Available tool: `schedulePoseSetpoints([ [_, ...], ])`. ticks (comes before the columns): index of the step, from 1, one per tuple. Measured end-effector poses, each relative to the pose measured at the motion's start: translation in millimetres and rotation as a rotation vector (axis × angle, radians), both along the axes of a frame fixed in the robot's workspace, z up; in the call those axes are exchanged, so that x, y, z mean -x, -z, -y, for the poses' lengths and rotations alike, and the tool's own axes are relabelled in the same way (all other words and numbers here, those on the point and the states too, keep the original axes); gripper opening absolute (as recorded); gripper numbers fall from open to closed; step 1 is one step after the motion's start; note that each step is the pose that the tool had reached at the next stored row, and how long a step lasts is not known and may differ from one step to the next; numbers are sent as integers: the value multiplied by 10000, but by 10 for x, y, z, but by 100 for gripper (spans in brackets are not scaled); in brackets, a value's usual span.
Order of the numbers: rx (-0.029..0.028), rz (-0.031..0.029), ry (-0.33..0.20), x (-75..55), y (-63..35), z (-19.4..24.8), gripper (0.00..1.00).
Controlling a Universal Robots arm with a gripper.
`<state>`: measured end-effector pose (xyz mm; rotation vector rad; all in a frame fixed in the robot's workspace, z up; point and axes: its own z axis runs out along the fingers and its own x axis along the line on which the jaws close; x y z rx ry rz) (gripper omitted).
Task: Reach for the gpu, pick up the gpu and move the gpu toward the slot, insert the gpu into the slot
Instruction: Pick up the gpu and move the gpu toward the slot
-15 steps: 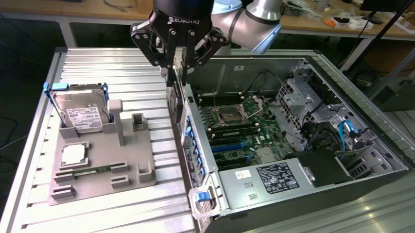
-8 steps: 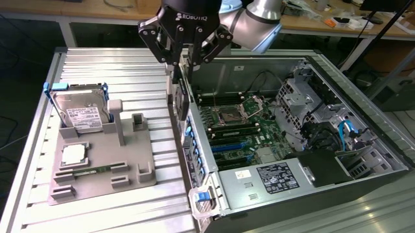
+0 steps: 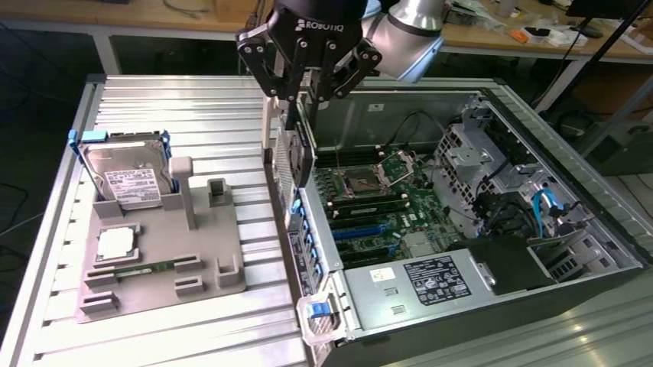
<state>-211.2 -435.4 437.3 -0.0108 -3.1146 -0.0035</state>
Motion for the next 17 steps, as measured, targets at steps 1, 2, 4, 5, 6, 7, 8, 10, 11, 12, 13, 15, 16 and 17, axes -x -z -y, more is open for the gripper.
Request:
schedulePoseSetpoints([
  [1,0,-9,1,-18,-2,0,27],
  [2,0,-18,0,-37,-4,0,27],
  [4,1,-24,-1,-65,-5,0,27],
  [5,1,-24,-1,-77,-5,0,27],
  [6,1,-24,0,-88,-5,0,27],
  [7,1,-24,-1,-101,-4,0,27],
  [8,2,-23,-1,-122,-4,0,27],
  [10,2,-22,-1,-149,-3,0,27],
  [11,3,-20,0,-167,-3,0,27],
  [12,3,-16,0,-201,-2,0,27],
  [13,3,-13,0,-219,-1,0,27],
  [15,3,-5,0,-272,-1,0,27],
  [16,3,-3,-1,-294,-1,0,27],
  [17,3,-3,-1,-321,-1,0,27],
])
